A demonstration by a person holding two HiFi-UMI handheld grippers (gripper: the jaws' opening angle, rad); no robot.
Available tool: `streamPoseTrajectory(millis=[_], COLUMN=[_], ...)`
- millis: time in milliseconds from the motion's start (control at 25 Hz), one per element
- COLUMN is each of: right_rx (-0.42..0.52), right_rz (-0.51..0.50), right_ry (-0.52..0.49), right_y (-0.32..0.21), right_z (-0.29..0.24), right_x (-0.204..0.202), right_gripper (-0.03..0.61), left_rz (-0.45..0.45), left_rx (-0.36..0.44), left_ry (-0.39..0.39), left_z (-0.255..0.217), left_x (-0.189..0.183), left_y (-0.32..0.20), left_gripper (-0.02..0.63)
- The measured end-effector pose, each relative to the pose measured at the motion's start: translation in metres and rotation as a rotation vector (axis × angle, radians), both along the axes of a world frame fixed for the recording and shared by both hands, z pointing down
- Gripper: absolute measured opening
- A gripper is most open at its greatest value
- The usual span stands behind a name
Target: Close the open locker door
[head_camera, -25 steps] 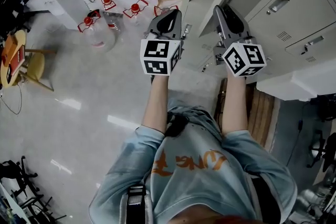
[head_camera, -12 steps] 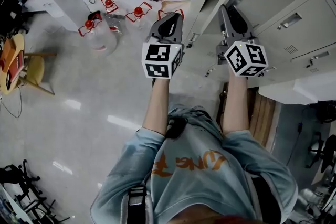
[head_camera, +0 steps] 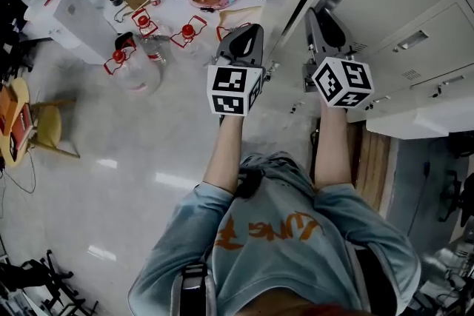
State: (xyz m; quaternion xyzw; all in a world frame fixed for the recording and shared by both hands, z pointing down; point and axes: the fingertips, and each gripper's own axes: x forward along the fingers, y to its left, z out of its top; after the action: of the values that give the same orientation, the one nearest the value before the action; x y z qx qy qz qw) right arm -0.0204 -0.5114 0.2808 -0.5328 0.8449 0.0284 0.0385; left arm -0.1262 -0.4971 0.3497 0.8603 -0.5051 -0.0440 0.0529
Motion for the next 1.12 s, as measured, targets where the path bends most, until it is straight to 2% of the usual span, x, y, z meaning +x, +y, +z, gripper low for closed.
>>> streamPoseTrajectory(millis=[360,640,1120], right_rx=[-0.013,-0.020,0.001], right_rz=[0.084,0.101,0.029], right_ry=[0.005,0.021,-0.004], right_y=[-0.033,-0.045,-0.048], right_z=[0.000,0.000,-0.002], right_x=[0.000,0.002,0.003], right_gripper=[0.087,0.084,0.097], left_rz=[0.067,0.101,0.071], left_rx=[-0.006,0.001,0.022], left_ry=[-0.016,-0.014,-0.040], left_z=[0.001,-0.006,-0.024], left_x=[0.001,0.011,0.018], left_y=[-0.033,-0.048,-0.035], left_gripper=[0.018,0.018,0.018])
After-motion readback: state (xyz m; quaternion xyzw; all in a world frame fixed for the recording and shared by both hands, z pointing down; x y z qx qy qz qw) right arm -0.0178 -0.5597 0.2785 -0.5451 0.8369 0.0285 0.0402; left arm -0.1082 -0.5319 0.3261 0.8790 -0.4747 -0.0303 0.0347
